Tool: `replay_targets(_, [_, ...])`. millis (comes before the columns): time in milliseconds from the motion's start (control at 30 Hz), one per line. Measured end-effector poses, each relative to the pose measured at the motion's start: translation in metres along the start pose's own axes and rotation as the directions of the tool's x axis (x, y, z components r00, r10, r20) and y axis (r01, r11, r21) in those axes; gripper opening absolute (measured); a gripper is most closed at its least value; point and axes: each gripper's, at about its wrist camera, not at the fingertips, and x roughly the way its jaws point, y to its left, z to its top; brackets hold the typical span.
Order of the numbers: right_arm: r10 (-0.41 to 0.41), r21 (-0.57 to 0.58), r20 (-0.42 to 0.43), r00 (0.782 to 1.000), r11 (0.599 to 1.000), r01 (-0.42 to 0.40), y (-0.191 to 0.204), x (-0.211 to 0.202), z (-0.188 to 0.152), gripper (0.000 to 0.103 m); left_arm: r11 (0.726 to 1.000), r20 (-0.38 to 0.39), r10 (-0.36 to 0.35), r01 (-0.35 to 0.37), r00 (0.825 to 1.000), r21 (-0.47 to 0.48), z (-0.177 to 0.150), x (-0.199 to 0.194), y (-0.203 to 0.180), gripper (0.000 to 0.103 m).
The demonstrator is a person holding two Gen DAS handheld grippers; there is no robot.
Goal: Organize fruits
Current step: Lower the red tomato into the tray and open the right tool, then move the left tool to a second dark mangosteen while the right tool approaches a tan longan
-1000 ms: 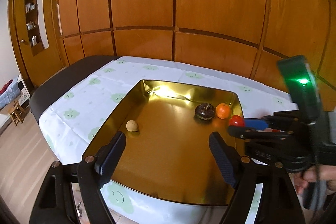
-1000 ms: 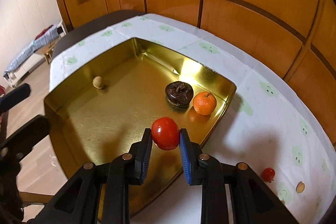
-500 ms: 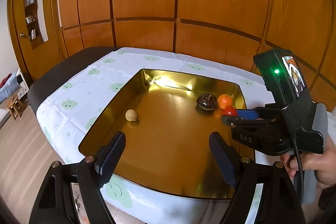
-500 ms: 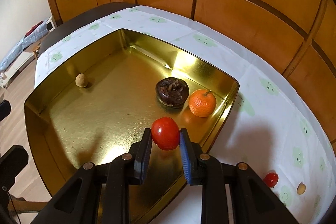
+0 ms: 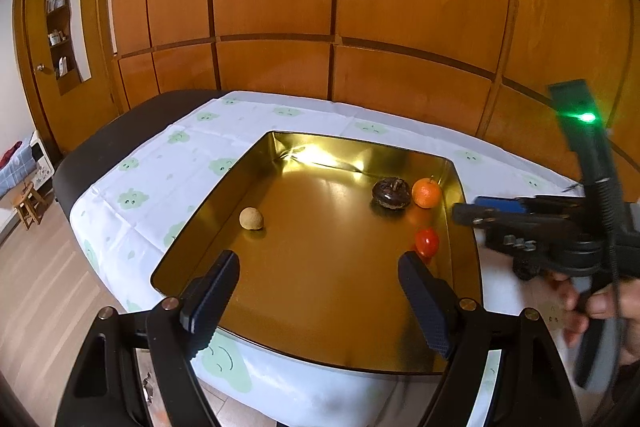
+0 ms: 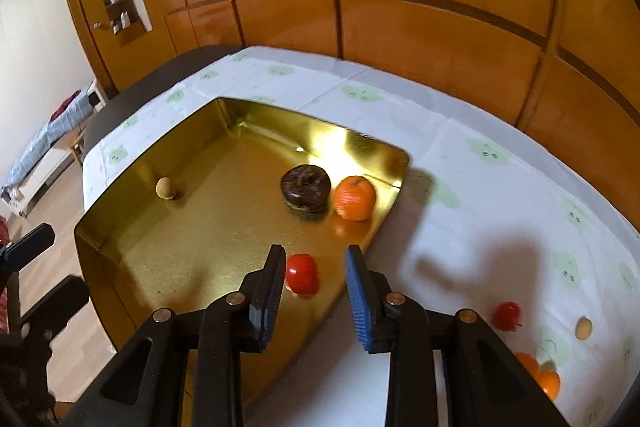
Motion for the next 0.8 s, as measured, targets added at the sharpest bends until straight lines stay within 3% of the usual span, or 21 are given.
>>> replay_targets(467, [-0.144,0.132,0.021,0.989,0.981,0.140,-0.096,-0.068,-0.040,0.031,0.993,-0.012,-0.089,0.089,0.996,0.083,0.000,-0.003,-0.030,0.082])
replay_targets(800, [-0.279,0.232,-0.008,0.960,0.934,0.273,-0.180,-0.104,-0.068,0.031,0.950,-0.054,-0.227,0.234,0.972,0.208,0.004,-0.009,-0.075,0.078])
